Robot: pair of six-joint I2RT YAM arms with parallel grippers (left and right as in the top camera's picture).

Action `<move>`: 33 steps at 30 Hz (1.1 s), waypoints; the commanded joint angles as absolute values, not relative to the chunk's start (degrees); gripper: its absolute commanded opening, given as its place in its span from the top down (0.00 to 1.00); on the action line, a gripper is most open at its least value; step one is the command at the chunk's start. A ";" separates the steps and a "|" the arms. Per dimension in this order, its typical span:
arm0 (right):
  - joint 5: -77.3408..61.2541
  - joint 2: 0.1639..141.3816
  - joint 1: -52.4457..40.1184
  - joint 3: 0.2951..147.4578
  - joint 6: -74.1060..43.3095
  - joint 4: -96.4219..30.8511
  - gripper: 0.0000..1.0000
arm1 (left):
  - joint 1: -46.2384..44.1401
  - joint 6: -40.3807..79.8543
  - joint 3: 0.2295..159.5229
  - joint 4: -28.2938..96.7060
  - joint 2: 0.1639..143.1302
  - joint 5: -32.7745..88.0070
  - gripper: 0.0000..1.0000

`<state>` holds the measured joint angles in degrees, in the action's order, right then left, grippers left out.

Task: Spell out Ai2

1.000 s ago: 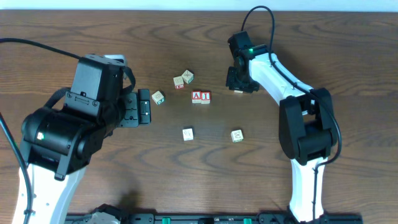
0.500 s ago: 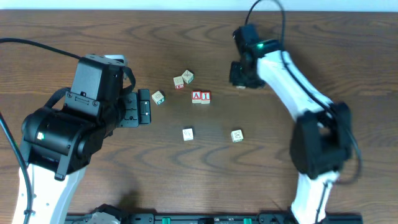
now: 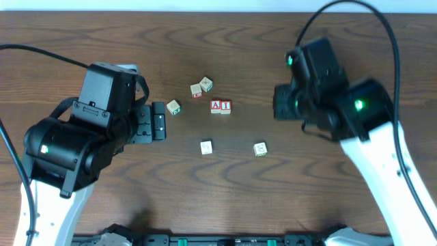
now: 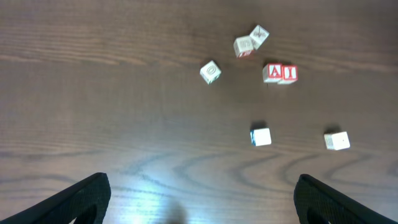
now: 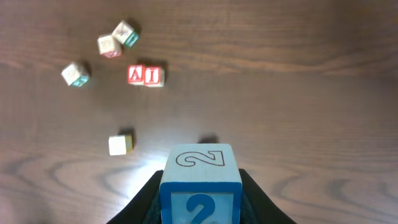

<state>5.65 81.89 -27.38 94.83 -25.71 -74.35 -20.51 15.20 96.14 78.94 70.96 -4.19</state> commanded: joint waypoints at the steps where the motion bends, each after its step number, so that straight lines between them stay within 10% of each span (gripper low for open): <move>1: 8.14 77.97 -30.15 87.72 -29.02 -73.45 0.73 | -20.56 15.88 96.68 79.61 71.13 -3.14 0.05; 12: 7.46 79.70 -31.22 67.33 -36.47 -54.43 0.63 | -20.56 15.90 96.68 79.61 71.13 -3.14 0.04; 19: 6.39 88.64 -31.03 68.31 -36.42 -48.34 0.73 | -20.56 15.88 96.68 79.61 71.13 -3.18 0.05; 22: 7.68 87.55 -30.22 68.40 -37.28 -48.18 0.40 | -20.56 15.88 96.68 79.72 71.13 -3.09 0.05; 26: 9.34 82.35 -28.53 68.07 -39.00 -57.04 0.43 | -20.56 15.86 96.68 80.79 71.13 -3.09 0.04; 33: 6.74 63.20 -30.04 57.60 -42.63 -62.59 0.10 | -20.60 15.86 96.53 82.04 71.13 -3.09 0.05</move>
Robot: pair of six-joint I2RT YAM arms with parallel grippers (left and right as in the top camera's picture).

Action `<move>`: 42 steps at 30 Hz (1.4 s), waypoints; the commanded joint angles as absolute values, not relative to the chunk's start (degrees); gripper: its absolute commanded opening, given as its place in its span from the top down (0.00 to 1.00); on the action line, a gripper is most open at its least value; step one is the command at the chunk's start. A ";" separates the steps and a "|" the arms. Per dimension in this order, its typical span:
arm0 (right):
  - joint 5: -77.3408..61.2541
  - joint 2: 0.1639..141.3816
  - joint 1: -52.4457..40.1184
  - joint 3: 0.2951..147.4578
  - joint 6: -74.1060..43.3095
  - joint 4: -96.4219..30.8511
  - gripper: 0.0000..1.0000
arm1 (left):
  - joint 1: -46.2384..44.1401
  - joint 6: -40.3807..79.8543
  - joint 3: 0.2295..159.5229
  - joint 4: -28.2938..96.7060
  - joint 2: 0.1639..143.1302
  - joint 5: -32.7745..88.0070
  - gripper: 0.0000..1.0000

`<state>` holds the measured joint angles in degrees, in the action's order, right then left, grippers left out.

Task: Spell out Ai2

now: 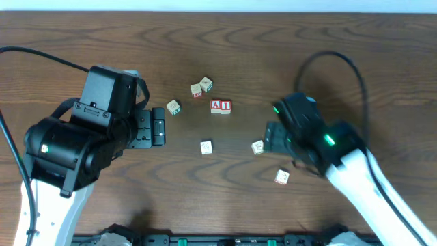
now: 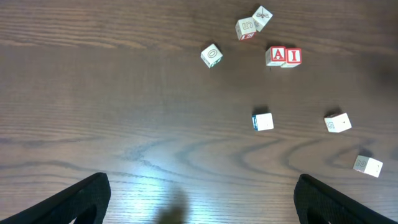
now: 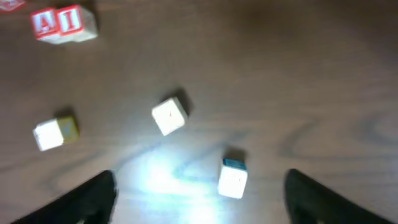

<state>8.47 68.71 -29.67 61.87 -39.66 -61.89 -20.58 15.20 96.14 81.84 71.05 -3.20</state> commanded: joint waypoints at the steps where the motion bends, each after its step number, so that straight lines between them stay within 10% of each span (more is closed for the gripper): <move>1: 6.59 60.47 -30.06 55.53 -44.29 -62.65 0.09 | -20.60 15.88 96.53 82.02 71.13 -3.07 0.05; 9: 4.91 52.60 -30.09 38.74 -59.79 -62.02 0.19 | -20.64 15.88 96.53 81.93 71.13 -0.93 0.05; 42: 5.87 70.41 -30.02 25.61 -51.77 -25.28 0.75 | -20.64 15.86 96.49 82.04 71.13 -0.80 0.04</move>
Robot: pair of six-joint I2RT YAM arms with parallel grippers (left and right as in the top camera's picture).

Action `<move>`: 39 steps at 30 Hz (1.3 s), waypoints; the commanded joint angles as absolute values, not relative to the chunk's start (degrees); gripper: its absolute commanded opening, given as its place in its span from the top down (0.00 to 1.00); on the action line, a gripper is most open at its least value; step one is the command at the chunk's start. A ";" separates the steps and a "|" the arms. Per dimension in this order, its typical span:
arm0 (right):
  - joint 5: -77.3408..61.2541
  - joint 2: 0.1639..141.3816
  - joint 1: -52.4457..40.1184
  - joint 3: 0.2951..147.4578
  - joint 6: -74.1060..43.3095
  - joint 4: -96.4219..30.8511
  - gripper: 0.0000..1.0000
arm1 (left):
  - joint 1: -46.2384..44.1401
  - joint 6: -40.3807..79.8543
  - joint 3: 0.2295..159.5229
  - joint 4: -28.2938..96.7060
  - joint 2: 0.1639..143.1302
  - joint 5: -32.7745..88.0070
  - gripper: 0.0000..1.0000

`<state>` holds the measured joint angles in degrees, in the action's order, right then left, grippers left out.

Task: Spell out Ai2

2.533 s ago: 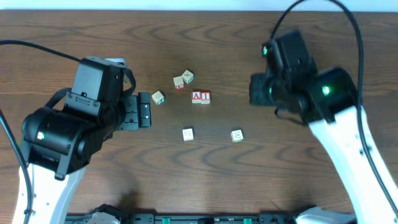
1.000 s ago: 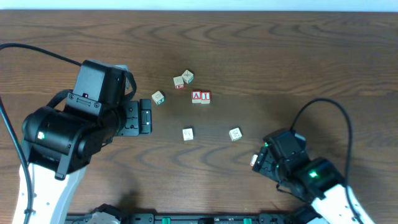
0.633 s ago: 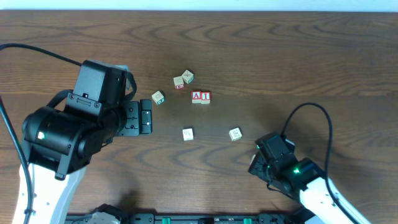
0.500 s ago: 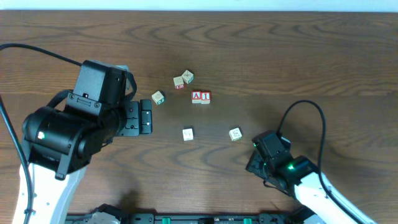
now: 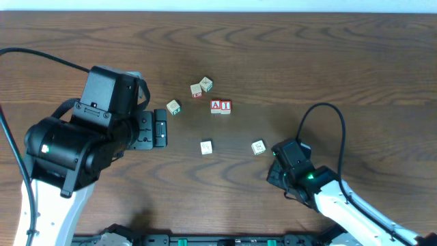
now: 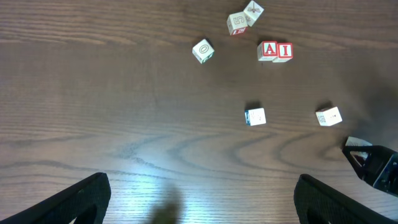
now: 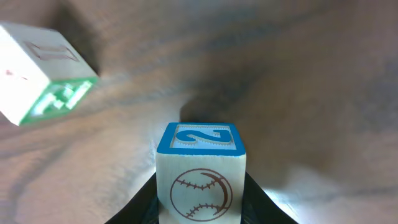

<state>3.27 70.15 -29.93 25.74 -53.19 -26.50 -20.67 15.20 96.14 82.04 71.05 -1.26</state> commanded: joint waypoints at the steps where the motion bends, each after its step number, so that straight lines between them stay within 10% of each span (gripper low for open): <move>1: 6.09 70.41 -29.98 25.61 -51.72 -23.97 0.75 | -20.64 15.86 96.49 82.02 71.13 -0.82 0.05; 8: 13.78 70.41 -27.55 27.38 -43.57 -12.95 0.76 | -20.64 15.81 96.49 81.21 71.13 -0.84 0.05; 11: 15.25 70.43 -27.40 27.42 -43.59 -12.08 0.52 | -20.64 15.22 96.49 81.69 71.13 -1.13 0.05; 13: 15.22 70.43 -27.40 27.42 -42.09 -11.16 0.18 | -20.64 15.22 96.49 82.11 71.13 -1.91 0.05; 16: 14.98 70.39 -27.40 27.57 -40.58 -9.98 0.08 | -20.64 15.25 96.49 82.02 71.13 -1.89 0.05; 20: 17.61 70.39 -27.22 29.23 -39.99 -9.96 0.11 | -20.64 15.22 96.49 82.02 71.16 -1.91 0.05; 26: 20.80 70.52 -22.55 29.65 -41.56 -10.07 0.46 | -20.64 15.22 96.49 81.97 71.16 -1.91 0.05; 39: 2.87 81.56 -12.34 34.76 -49.71 -12.73 0.41 | -20.64 15.25 96.49 80.36 71.16 -1.89 0.04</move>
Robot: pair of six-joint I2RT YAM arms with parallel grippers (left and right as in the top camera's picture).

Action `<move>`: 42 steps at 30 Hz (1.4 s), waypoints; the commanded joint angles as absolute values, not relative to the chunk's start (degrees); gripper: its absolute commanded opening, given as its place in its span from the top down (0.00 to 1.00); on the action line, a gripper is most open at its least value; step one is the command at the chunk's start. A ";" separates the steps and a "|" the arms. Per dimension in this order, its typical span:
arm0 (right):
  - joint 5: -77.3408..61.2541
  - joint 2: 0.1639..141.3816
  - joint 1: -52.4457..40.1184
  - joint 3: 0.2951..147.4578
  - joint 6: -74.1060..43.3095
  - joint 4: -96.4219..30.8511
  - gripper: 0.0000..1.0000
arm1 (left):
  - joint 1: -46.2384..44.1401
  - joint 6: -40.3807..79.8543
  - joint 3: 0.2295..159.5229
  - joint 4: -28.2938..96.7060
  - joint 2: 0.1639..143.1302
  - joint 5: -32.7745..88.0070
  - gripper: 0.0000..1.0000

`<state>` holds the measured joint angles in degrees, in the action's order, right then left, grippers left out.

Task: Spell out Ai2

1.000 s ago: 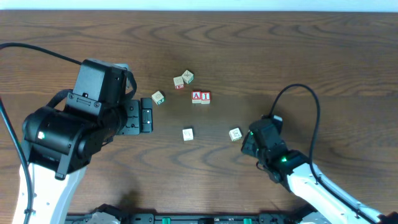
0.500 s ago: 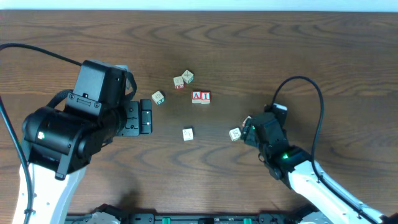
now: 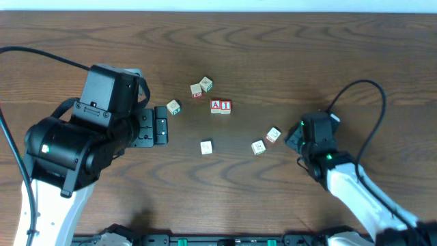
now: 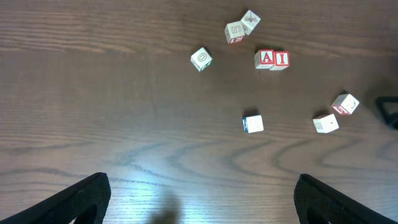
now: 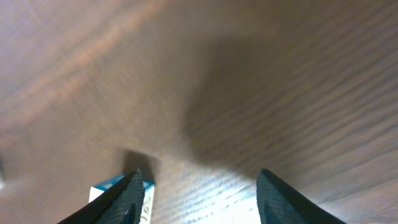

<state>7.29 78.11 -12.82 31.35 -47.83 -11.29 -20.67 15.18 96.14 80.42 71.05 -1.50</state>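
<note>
The red A and I blocks (image 3: pixel 220 105) lie side by side at the table's middle, also in the left wrist view (image 4: pixel 272 59). The 2 block (image 3: pixel 273 135) sits on the table to their lower right, tilted, close to a green-marked block (image 3: pixel 258 147). My right gripper (image 3: pixel 291 138) stands open just right of the 2 block. In its wrist view the gripper (image 5: pixel 199 193) has bare table between its fingers, and the block's blue-edged corner (image 5: pixel 109 186) shows beside the left finger. My left gripper (image 4: pixel 205 205) is open over bare wood at the left (image 3: pixel 158 126).
Loose blocks: two touching (image 3: pixel 201 87) behind the A, one (image 3: pixel 173 106) to their left, one (image 3: pixel 206 147) in front. The right arm's cable arcs over the table's right side. The table's far edge runs along the top.
My right gripper was shut on the 2 block near the front of the table. Now it is open, farther back and to the right, and the block lies beside the green-marked block.
My right gripper held the 2 block high at the back right. Then it was open and the block lay on the table at the front right. Then it was shut on the block there. Now the block lies released, nearer the A and I. The left arm stayed put.
</note>
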 commanded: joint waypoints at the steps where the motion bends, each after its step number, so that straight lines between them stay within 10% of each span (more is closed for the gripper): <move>1: 1.80 83.05 -12.34 36.12 -49.69 -14.22 0.41 | -20.64 15.22 96.49 80.42 71.16 -1.89 0.05; 42: -5.13 90.45 -15.62 49.93 -48.84 -36.93 0.36 | -20.64 15.27 96.01 80.97 71.61 -1.89 0.05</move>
